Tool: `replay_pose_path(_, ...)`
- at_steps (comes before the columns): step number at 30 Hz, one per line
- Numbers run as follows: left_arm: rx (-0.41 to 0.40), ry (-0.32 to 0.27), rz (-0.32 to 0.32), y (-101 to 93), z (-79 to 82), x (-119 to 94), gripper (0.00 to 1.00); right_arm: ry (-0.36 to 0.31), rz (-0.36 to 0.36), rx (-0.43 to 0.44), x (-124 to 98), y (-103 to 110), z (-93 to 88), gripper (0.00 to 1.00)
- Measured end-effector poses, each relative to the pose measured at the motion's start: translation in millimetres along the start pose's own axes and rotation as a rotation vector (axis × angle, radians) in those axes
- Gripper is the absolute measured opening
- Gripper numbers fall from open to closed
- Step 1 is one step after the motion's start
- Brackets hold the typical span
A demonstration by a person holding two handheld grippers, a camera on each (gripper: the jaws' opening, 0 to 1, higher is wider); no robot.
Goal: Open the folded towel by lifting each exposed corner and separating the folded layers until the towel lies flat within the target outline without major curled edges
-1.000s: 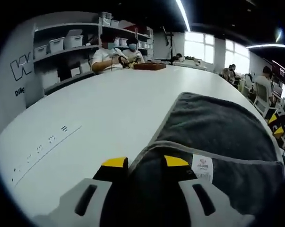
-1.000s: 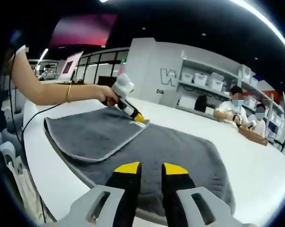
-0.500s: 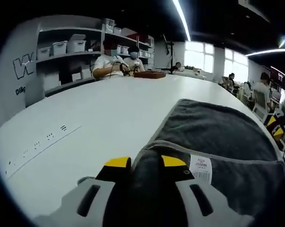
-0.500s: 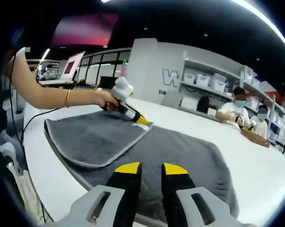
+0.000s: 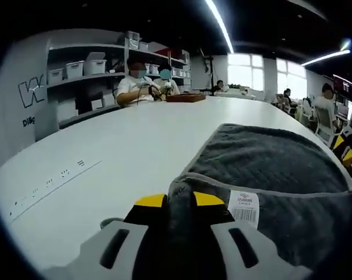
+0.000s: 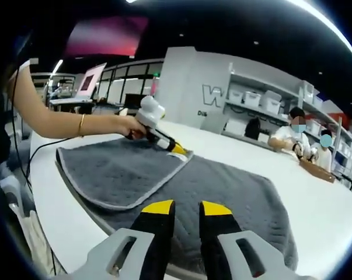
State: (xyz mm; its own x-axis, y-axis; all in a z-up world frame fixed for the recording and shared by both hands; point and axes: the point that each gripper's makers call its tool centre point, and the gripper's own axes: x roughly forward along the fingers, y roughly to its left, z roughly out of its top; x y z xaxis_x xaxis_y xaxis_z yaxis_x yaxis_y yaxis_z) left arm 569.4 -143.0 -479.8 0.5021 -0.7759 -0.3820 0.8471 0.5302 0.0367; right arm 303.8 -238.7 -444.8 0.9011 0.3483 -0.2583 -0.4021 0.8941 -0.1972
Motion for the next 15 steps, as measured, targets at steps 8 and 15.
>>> replay_pose_path(8,0.001,-0.006,0.008,2.1,-0.2,1.0,0.15,0.009,0.015,-0.007,-1.4,6.0,0.1,0.12)
replay_pose_path(15,-0.015,-0.03,0.012,5.0,-0.2,1.0,0.15,0.023,0.028,-0.005,-2.7,14.3,-6.4,0.12)
